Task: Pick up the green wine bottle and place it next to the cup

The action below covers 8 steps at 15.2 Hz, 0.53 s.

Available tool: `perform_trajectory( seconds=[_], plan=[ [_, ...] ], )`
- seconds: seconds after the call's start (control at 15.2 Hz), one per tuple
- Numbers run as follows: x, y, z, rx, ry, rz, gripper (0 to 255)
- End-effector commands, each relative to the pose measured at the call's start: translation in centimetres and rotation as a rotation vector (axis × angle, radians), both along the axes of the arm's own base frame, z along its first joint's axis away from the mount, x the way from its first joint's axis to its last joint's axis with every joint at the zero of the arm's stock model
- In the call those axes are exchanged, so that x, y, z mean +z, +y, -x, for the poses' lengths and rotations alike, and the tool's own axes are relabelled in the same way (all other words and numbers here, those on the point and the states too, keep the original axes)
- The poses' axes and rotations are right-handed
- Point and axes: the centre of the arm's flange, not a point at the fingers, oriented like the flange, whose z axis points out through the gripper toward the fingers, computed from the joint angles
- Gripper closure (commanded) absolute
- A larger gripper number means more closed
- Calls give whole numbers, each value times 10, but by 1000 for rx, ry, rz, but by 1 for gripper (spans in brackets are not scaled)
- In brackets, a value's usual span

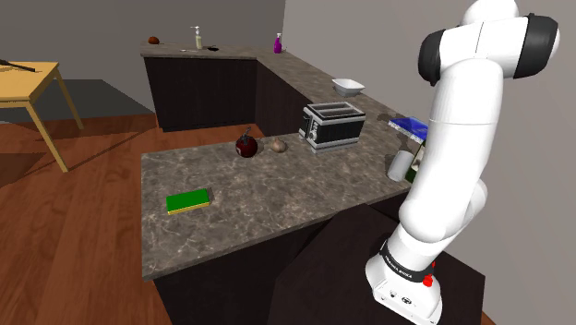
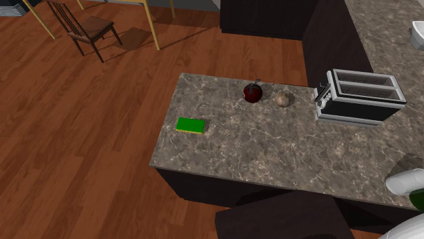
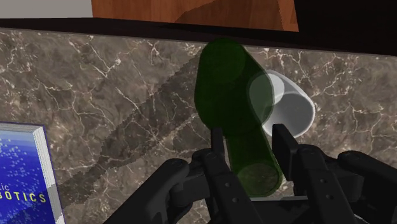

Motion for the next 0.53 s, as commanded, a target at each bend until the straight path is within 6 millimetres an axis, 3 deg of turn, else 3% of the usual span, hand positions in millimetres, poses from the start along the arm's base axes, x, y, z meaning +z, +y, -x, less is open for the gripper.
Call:
perform_trajectory(
  seconds=[0.0,0.07,0.4,0.46],
  plan=[
    [0,0,0,0,0,0,255],
    [0,0,0,0,0,0,0],
    [0,0,0,0,0,0,0],
    [13,0,1,0,0,0,0]
  ],
)
